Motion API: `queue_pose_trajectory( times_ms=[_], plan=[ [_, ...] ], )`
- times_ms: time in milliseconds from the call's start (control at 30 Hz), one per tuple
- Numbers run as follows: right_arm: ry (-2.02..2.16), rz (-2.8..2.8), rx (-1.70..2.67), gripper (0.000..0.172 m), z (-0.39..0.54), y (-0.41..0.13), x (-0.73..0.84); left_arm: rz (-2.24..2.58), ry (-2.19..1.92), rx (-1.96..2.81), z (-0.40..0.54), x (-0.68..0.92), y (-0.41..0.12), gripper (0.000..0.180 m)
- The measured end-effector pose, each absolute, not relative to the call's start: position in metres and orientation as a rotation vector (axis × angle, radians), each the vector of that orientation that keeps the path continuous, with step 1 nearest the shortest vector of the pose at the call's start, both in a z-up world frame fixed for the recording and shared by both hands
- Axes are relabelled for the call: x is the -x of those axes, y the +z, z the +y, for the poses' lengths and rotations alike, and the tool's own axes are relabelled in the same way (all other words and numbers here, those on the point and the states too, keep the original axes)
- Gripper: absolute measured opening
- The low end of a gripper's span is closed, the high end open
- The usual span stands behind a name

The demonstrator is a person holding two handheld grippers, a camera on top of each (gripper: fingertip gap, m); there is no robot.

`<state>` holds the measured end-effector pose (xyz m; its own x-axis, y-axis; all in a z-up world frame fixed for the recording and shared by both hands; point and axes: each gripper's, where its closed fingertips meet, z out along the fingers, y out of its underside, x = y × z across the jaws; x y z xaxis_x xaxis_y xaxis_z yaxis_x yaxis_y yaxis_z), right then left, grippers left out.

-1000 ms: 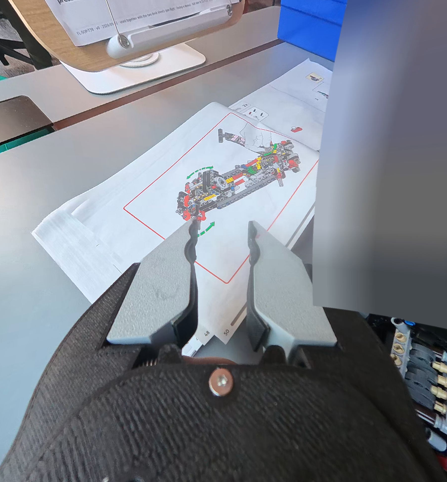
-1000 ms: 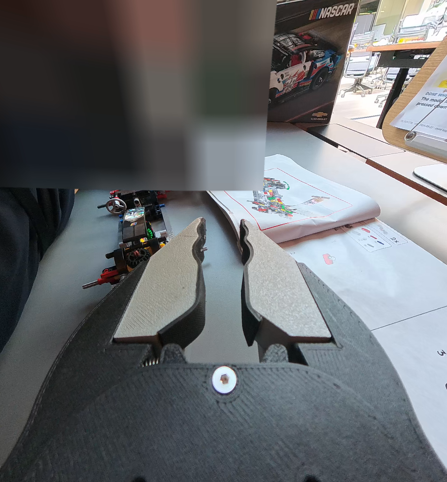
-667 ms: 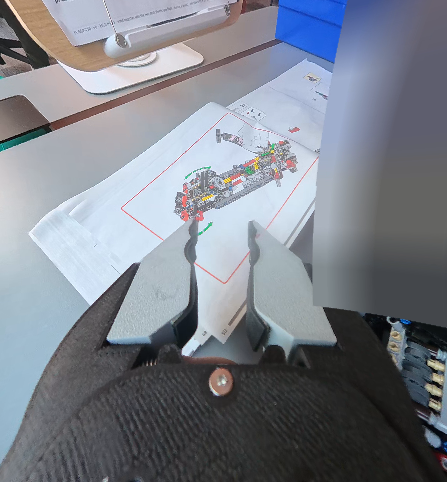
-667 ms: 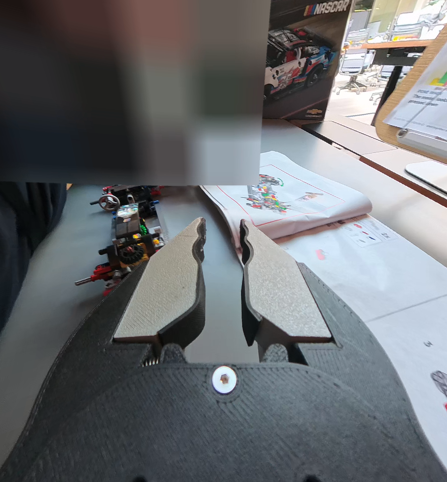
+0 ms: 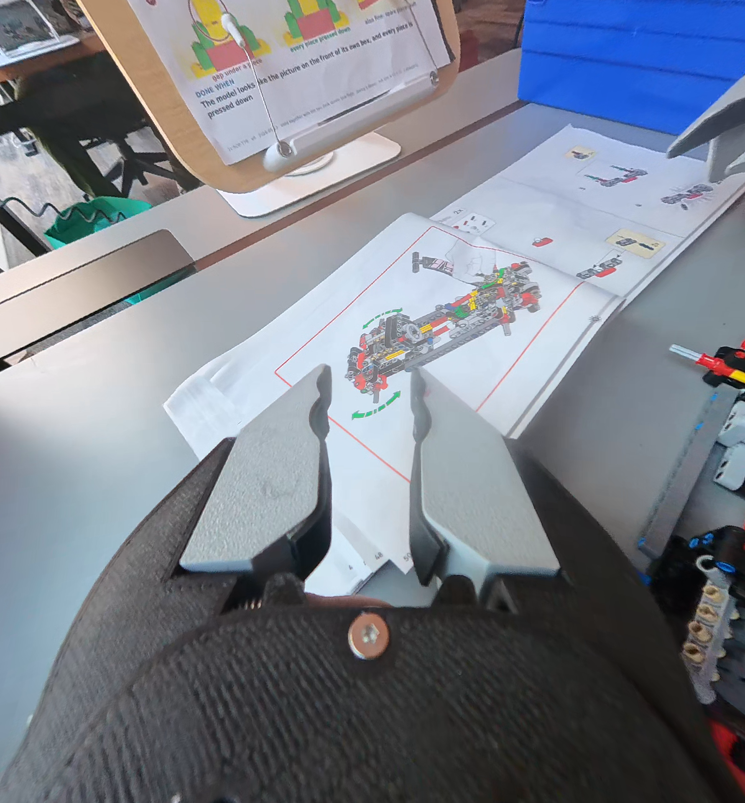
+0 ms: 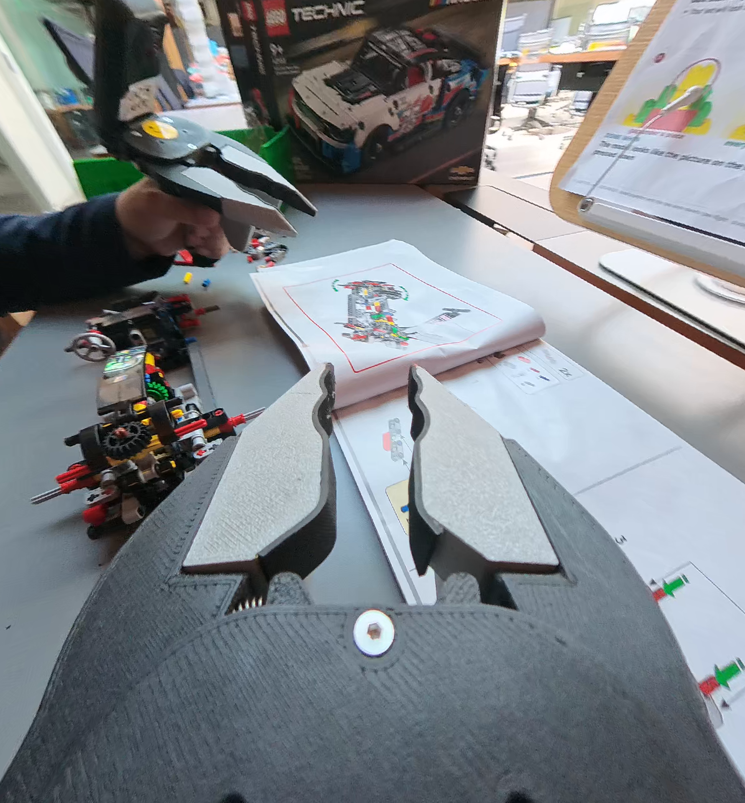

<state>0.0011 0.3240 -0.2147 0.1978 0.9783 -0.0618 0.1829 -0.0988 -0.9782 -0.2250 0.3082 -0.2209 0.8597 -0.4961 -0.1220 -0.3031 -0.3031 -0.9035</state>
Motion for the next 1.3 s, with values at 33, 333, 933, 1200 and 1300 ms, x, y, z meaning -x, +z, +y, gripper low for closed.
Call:
queue_pose_trajectory(
  times_ms=[33, 333, 933, 1200, 1300],
  plan=[
    [1.006, -1.151, 1.5, 0.03, 0.324, -0.215, -0.002, 0.595, -0.205, 1.917, 0.309, 0.226, -0.223, 0.034],
    [0.931, -0.993, 1.546, 0.027, 0.322, -0.211, -0.032, 0.587, -0.173, 1.944, 0.314, 0.233, -0.235, 0.033],
    [0.918, -0.955, 1.559, 0.026, 0.316, -0.21, -0.036, 0.596, -0.151, 1.928, 0.313, 0.239, -0.228, 0.033],
    [0.956, -1.011, 1.537, 0.026, 0.306, -0.21, -0.027, 0.598, -0.128, 1.911, 0.312, 0.24, -0.222, 0.032],
    [0.959, -1.038, 1.539, 0.026, 0.305, -0.212, -0.023, 0.602, -0.123, 1.925, 0.312, 0.241, -0.225, 0.033]
  ],
)
